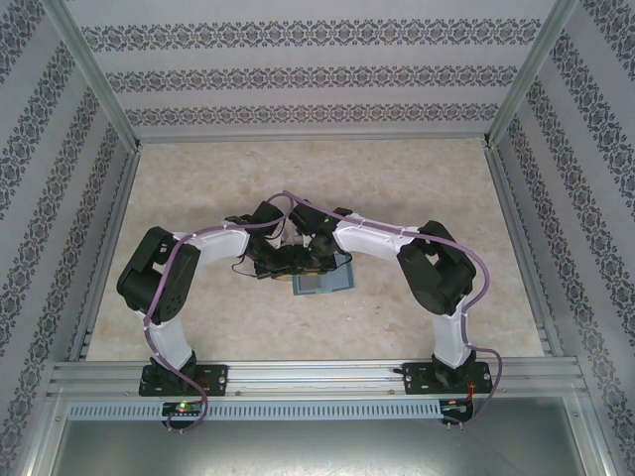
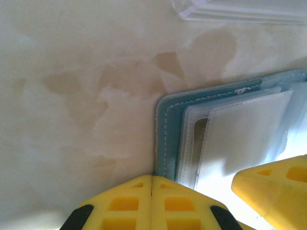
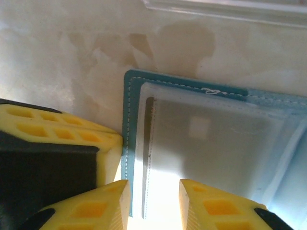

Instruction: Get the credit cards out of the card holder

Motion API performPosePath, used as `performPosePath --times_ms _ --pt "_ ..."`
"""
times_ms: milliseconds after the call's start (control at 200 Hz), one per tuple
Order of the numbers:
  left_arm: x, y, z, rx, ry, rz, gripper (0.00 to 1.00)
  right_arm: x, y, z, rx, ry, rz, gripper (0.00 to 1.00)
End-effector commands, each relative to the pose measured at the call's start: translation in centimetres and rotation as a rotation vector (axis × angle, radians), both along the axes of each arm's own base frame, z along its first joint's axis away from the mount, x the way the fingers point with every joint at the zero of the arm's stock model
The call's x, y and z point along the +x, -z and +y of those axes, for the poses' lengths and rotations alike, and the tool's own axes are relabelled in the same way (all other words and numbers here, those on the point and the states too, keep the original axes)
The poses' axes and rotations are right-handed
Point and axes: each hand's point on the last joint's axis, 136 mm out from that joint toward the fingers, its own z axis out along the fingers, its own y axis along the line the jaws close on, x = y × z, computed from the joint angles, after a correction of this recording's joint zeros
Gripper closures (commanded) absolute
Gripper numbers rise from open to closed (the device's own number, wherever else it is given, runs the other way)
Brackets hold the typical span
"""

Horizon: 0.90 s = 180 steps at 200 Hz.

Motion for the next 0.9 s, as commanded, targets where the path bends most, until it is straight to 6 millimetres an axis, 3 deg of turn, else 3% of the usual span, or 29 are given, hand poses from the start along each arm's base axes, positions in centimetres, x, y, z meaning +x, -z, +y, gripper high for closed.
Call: performPosePath --times_ms 0,325,680,894 --pt "-1.6 0.9 0.4 0.037 0.022 0.051 1.00 -1.3 1.8 -0.3 -0.039 -0.012 0.043 0.62" --pt "-1.8 1.0 0.5 0.039 0.023 0.054 1.00 -1.2 2.0 -2.3 -0.153 -0.047 0.023 0.48" --pt "-1.8 1.1 0.5 0.039 0.024 0.055 1.00 -1.1 2.0 -3.1 -0.198 -0.046 0.008 0.49" --pt "-1.8 1.1 0.5 0.038 0.024 0.053 1.00 -1.1 2.3 -3.4 -0.224 -0.063 0.014 0.43"
